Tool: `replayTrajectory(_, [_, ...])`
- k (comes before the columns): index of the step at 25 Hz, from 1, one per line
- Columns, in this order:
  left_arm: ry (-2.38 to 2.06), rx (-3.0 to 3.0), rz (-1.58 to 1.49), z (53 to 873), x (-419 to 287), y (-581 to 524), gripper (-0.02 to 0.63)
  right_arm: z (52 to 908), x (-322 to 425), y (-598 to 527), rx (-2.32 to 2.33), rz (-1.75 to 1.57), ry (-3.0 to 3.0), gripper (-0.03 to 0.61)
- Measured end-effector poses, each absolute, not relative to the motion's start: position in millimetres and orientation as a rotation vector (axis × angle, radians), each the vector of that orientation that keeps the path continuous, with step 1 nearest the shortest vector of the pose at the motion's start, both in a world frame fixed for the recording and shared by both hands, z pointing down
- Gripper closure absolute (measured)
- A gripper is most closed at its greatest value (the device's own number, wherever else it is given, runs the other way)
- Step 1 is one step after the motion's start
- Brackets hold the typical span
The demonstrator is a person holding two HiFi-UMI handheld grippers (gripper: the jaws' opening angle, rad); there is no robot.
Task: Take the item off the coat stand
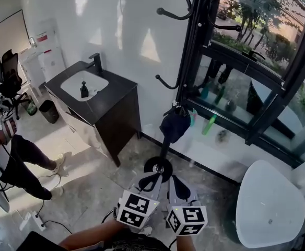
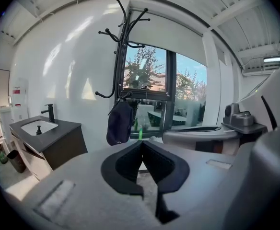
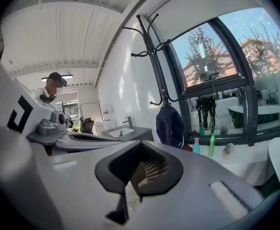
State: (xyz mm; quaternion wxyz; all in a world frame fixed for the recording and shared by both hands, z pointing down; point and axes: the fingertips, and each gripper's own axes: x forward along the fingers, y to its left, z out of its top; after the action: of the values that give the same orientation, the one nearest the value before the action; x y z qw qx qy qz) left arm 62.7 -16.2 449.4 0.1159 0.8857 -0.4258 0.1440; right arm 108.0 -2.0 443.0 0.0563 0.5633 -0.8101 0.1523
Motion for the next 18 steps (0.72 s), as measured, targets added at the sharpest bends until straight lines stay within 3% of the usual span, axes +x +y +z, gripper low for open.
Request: replayTrajectory(18, [-1.217,2.583,0.4,458,64,-104,0.612,453,120,-82,1.757,0.41,-2.358,0.578])
